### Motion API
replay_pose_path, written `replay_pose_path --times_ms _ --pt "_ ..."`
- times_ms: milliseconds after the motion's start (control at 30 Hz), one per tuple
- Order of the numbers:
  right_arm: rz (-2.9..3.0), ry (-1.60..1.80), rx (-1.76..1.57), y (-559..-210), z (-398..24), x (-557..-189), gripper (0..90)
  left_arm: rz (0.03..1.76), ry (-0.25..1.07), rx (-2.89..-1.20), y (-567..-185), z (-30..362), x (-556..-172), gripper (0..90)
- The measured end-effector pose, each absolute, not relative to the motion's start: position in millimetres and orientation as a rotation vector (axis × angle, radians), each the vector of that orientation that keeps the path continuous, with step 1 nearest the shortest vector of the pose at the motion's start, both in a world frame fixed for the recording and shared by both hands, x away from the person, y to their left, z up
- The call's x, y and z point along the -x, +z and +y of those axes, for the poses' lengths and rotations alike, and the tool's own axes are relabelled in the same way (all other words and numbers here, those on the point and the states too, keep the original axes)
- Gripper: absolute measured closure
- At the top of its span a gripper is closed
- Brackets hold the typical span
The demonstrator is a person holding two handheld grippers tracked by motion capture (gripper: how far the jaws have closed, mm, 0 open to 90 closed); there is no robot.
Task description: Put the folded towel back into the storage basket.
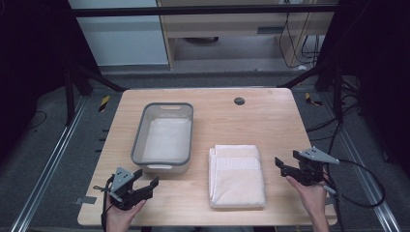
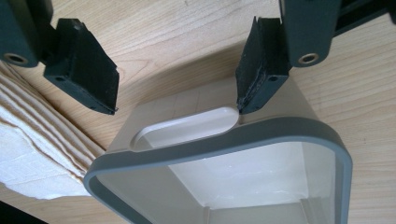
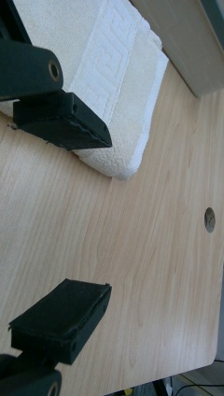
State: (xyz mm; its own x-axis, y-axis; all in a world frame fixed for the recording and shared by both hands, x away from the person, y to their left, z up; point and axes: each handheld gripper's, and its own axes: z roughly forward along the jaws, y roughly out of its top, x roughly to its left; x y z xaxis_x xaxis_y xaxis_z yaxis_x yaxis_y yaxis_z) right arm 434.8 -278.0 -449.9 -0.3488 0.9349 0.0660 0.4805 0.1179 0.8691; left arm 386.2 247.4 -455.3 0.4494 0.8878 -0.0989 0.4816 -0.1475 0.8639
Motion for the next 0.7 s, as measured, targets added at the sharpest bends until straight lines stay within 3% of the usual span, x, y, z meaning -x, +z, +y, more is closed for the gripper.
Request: replay_pose_path --times_ms 700 --pt "1.901 1.182 -1.348 -439 -273 -439 22.7 1.098 0.536 -1.825 -438 222 -384 28.2"
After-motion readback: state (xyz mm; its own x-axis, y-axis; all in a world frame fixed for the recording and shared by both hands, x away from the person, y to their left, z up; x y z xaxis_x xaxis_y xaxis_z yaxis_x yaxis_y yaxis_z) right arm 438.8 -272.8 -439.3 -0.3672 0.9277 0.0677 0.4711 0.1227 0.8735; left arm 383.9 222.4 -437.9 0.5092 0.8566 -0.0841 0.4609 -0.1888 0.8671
